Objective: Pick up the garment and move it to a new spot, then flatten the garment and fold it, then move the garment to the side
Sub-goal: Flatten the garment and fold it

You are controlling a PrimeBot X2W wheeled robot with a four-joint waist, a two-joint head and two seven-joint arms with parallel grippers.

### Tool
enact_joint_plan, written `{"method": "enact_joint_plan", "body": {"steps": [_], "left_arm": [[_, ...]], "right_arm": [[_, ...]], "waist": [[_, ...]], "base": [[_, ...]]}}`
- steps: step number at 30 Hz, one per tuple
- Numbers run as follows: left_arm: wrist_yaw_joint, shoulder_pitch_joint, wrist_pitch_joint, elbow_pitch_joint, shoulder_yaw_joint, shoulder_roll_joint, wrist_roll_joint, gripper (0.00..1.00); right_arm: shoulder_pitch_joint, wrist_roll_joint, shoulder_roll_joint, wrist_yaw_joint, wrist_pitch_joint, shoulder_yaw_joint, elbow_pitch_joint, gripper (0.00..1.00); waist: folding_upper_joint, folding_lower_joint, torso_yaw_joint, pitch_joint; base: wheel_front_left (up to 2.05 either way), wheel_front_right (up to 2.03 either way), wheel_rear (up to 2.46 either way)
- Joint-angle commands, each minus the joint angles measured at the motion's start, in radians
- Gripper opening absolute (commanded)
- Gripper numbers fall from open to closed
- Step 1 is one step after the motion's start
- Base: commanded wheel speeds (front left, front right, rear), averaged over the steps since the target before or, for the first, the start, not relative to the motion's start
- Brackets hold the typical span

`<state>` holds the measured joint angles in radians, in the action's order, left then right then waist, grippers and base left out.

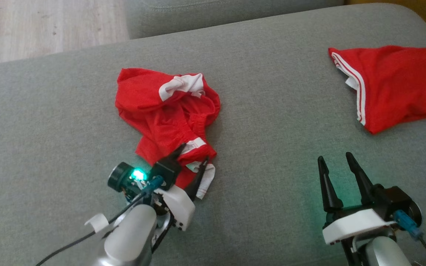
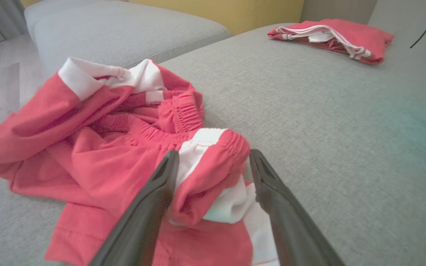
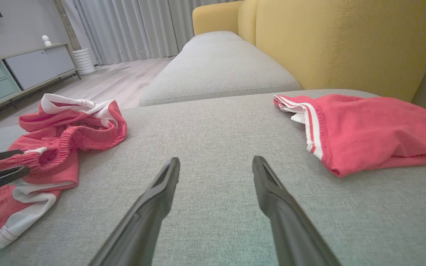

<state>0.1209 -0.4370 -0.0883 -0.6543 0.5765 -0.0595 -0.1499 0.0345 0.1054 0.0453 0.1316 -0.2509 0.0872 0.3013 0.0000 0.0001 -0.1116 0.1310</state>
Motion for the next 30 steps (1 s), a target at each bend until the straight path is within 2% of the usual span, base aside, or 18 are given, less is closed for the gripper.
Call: {"method": "enact_joint_plan", "body": {"steps": [1,11,17,18,20,22,23,24,25,30], "left_arm": [[-0.019,-0.063,-0.002,0.005,-0.038,-0.015,-0.003,1.00],[-0.067,-0.135,-0.020,-0.106,-0.066,-0.004,-0.039,1.00],[-0.080,-0.172,-0.027,-0.163,-0.085,0.001,-0.075,0.98],[-0.082,-0.177,-0.028,-0.173,-0.087,0.001,-0.080,0.89],[-0.087,-0.187,-0.032,-0.190,-0.100,0.002,-0.098,0.80],[-0.092,-0.197,-0.036,-0.207,-0.114,0.003,-0.117,0.52],[-0.094,-0.202,-0.040,-0.215,-0.118,0.003,-0.122,0.35],[-0.094,-0.207,-0.044,-0.222,-0.123,0.004,-0.129,0.08],[-0.092,-0.210,-0.050,-0.226,-0.132,0.004,-0.142,0.00],[-0.058,-0.225,-0.056,-0.198,-0.155,0.008,-0.224,0.00]], "right_arm": [[0.040,0.003,0.005,-0.001,-0.011,0.022,-0.029,1.00],[0.047,-0.001,0.005,-0.001,-0.011,0.024,-0.028,1.00],[0.054,-0.004,0.005,-0.001,-0.011,0.031,-0.021,1.00],[0.056,-0.004,0.005,-0.001,-0.011,0.033,-0.020,1.00],[0.058,-0.003,0.005,-0.001,-0.011,0.036,-0.019,1.00],[0.058,-0.002,0.005,-0.001,-0.011,0.038,-0.017,1.00],[0.058,-0.001,0.005,-0.001,-0.011,0.039,-0.016,1.00],[0.058,0.000,0.005,-0.001,-0.011,0.040,-0.016,1.00],[0.058,0.001,0.005,-0.001,-0.011,0.040,-0.015,1.00],[0.050,0.007,0.005,-0.001,-0.011,0.033,-0.014,1.00]], "waist": [[0.0000,-0.0001,-0.009,0.004],[0.0000,-0.0001,-0.027,0.014],[0.0000,-0.0001,-0.036,0.018],[0.0000,-0.0001,-0.039,0.019],[0.0000,-0.0001,-0.043,0.020],[0.0000,-0.0001,-0.046,0.020],[0.0000,-0.0001,-0.048,0.021],[0.0000,-0.0001,-0.049,0.021],[0.0000,-0.0001,-0.051,0.021],[0.0000,-0.0001,-0.045,0.017]], "base": [[0.00,0.00,0.00],[0.00,0.00,0.00],[0.00,0.00,0.00],[0.00,0.00,0.00],[0.00,0.00,0.00],[0.00,0.00,0.00],[0.00,0.00,0.00],[0.00,0.00,0.00],[0.00,0.00,0.00],[0.00,0.00,0.00]]}}
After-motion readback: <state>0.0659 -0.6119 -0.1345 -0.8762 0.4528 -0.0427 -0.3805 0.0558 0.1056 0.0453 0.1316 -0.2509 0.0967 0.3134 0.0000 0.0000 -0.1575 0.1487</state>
